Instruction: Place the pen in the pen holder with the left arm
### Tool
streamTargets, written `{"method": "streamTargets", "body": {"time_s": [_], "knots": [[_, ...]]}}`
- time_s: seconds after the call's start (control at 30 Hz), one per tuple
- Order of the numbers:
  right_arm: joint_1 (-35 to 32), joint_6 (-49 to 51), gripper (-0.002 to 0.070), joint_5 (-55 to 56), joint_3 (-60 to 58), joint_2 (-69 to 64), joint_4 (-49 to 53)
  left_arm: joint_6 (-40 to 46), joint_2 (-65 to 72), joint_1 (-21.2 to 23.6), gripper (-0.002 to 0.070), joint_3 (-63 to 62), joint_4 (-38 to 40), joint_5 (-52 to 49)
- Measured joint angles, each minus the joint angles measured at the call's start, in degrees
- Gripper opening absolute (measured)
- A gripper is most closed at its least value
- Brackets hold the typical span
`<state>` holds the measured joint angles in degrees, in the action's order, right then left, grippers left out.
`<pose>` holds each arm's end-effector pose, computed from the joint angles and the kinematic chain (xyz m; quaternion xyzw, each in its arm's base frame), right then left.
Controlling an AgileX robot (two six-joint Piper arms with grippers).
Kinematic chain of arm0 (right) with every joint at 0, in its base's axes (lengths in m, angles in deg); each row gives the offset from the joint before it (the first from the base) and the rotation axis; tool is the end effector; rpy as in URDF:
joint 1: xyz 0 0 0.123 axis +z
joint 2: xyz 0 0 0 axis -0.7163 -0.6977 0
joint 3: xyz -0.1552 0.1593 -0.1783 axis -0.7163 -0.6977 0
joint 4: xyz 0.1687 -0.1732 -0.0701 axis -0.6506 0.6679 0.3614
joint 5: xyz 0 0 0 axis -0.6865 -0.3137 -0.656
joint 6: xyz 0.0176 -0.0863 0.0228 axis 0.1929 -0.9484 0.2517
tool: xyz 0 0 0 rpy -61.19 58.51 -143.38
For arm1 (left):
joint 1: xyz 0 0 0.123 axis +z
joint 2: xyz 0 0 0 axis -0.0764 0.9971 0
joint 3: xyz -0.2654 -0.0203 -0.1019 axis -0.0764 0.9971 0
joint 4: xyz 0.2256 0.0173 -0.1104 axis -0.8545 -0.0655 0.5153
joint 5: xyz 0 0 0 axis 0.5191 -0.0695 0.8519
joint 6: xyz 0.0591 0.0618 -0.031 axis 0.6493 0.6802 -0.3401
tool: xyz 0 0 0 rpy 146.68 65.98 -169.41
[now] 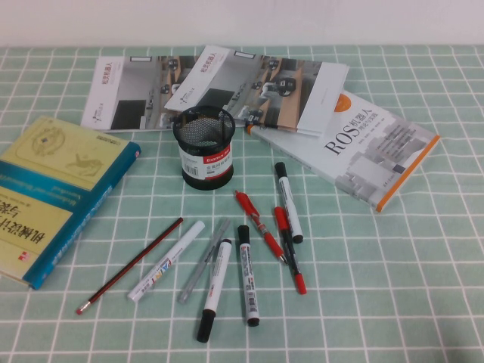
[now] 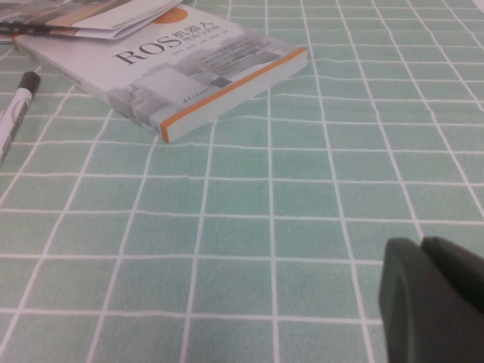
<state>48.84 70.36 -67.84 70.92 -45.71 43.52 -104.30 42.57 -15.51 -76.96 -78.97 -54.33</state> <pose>0.0531 0.0034 0.1725 -0.0195 0.7969 0.0221 0.6033 0.0714 -0.0160 0.2462 -0.1218 0.7658 -0.2307 0.5878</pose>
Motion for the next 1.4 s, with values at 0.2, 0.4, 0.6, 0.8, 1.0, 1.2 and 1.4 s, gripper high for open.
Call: {"method": "streamTargets", "body": {"time_s": [0.2, 0.4, 0.6, 0.8, 1.0, 1.2, 1.4], "knots": [[0.0, 0.0, -0.002, 0.0, 0.0, 0.0, 0.0, 16.42, 21.71, 0.0, -0.0004, -18.87, 2.8, -17.21], [0.0, 0.0, -0.002, 0.0, 0.0, 0.0, 0.0, 40.28, 43.82, 0.0, -0.0004, -33.76, 13.74, -31.19], [0.0, 0.0, -0.002, 0.0, 0.0, 0.0, 0.0, 46.62, 61.99, -2.17, -0.0004, -44.13, 12.77, -38.79], [0.0, 0.0, -0.002, 0.0, 0.0, 0.0, 0.0, 47.93, 74.03, -7.2, -0.0004, -50.23, 8.9, -41.35], [0.0, 0.0, -0.002, 0.0, 0.0, 0.0, 0.0, 49.33, 77.2, -8.01, -0.0004, -51.38, 5.58, -38.17], [0.0, 0.0, -0.002, 0.0, 0.0, 0.0, 0.0, 55.96, 80.06, -8.01, -0.0004, -51.38, 4.9, -35.07], [0.0, 0.0, -0.002, 0.0, 0.0, 0.0, 0.0, 59.51, 82.83, -7.88, 0.0105, -51.46, 6.7, -34.85]]}}
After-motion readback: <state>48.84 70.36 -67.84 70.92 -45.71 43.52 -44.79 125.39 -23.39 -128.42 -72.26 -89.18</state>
